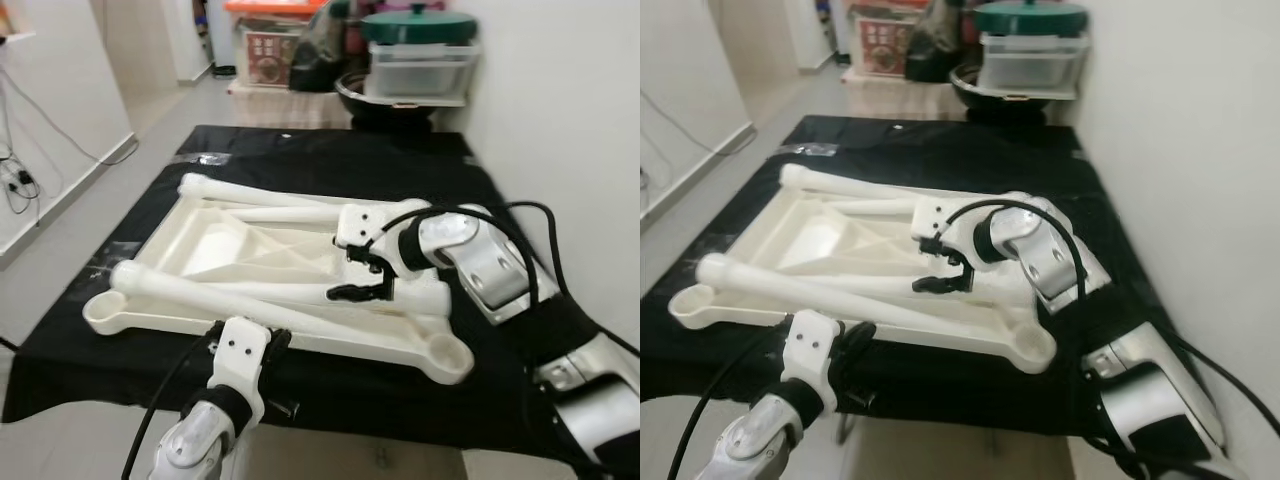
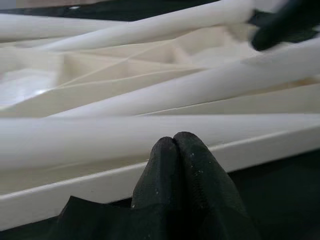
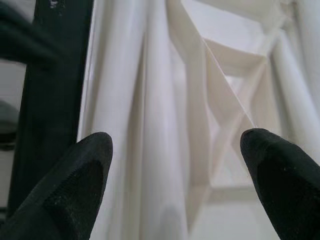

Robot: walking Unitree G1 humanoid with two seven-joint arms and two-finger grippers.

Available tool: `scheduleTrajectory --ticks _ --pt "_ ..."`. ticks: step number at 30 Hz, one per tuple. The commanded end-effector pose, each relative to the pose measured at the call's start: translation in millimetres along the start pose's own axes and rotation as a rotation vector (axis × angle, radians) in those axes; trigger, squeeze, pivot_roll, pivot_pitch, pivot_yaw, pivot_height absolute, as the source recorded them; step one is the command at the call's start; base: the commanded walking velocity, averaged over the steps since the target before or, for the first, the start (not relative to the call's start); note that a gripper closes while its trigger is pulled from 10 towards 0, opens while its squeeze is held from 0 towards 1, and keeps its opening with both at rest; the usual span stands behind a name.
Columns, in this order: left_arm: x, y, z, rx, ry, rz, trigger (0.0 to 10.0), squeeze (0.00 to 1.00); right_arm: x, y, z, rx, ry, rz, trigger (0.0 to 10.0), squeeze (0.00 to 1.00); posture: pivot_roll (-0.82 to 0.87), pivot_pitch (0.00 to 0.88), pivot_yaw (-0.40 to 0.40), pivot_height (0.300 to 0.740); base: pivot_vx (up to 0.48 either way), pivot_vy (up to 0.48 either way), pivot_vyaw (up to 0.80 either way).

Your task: Building children table

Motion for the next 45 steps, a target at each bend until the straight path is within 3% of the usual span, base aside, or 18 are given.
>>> scheduleTrajectory --ticks 1,5,8,16,29,30,31,32,34,35,45 --pt "2.3 -1.5 2.1 0.015 -0.003 0.000 10.0 0.00 0.2 -5.7 0.9 0.008 0.006 -0.057 10.0 0.00 -0.04 0.038 -0.070 0.740 0.000 0.000 0.00" --pt "6.1 -2.4 3.6 0.019 -0.005 -0.001 10.0 0.00 4.0 -16.4 1.8 0.030 0.034 -0.210 10.0 0.00 -0.05 0.030 -0.077 0.740 0.000 0.000 0.00" --pt "7.4 -2.8 5.1 0.019 -0.008 -0.002 10.0 0.00 6.2 -21.9 3.6 0.048 0.040 -0.266 10.0 0.00 -0.05 0.028 -0.081 0.740 0.000 0.000 0.00" --pt "9.2 -2.3 8.7 0.003 -0.010 0.004 10.0 0.00 18.0 -29.5 10.0 0.176 0.037 -0.320 10.0 0.00 -0.06 0.041 -0.102 0.740 0.000 0.000 0.00" --pt "9.9 -1.2 9.4 -0.011 -0.001 0.009 10.0 0.00 34.4 -41.6 6.1 0.217 0.025 -0.397 10.0 0.00 -0.06 0.055 -0.116 0.740 0.000 0.000 0.00" --pt "10.0 -1.2 9.4 -0.012 0.000 0.009 10.0 0.00 35.4 -43.6 6.5 0.217 0.021 -0.408 5.5 0.00 -0.06 0.056 -0.116 0.740 0.000 0.000 0.00" --pt "10.0 -1.2 9.4 -0.012 0.000 0.009 10.0 0.00 35.4 -43.6 6.5 0.217 0.021 -0.408 5.5 0.00 -0.06 0.056 -0.116 0.740 0.000 0.000 0.00" --pt "10.0 -1.0 9.5 -0.013 0.001 0.010 10.0 0.00 35.5 -44.6 6.9 0.217 0.020 -0.415 2.7 0.00 -0.06 0.057 -0.116 0.740 0.000 0.000 0.00" --pt "10.0 -0.9 9.5 -0.013 0.002 0.010 10.0 0.00 35.4 -45.5 7.3 0.215 0.019 -0.421 2.2 0.00 -0.06 0.058 -0.117 0.740 0.000 0.000 0.00" --pt "10.0 -0.9 9.5 -0.016 0.003 0.011 10.0 0.00 34.2 -46.9 7.6 0.206 0.022 -0.430 0.0 0.00 -0.07 0.058 -0.117 0.740 0.000 0.000 0.00" --pt "10.4 -1.2 9.1 -0.019 0.007 0.012 10.0 0.00 29.8 -47.5 13.7 0.197 0.006 -0.429 0.0 0.00 -0.07 0.056 -0.116 0.740 0.000 0.000 0.00"
Point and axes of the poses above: a point about 5 cm out from each wrist's last joint towards the gripper, its own x axis pointing out of the wrist towards the gripper, its own y axis along the axis of the wrist's last joint, z = x × y, the point moved 3 cm from there along x, pointing out of the wrist towards the gripper, and after that the axes turned 7 degrees about x, right-handed, at the moved point
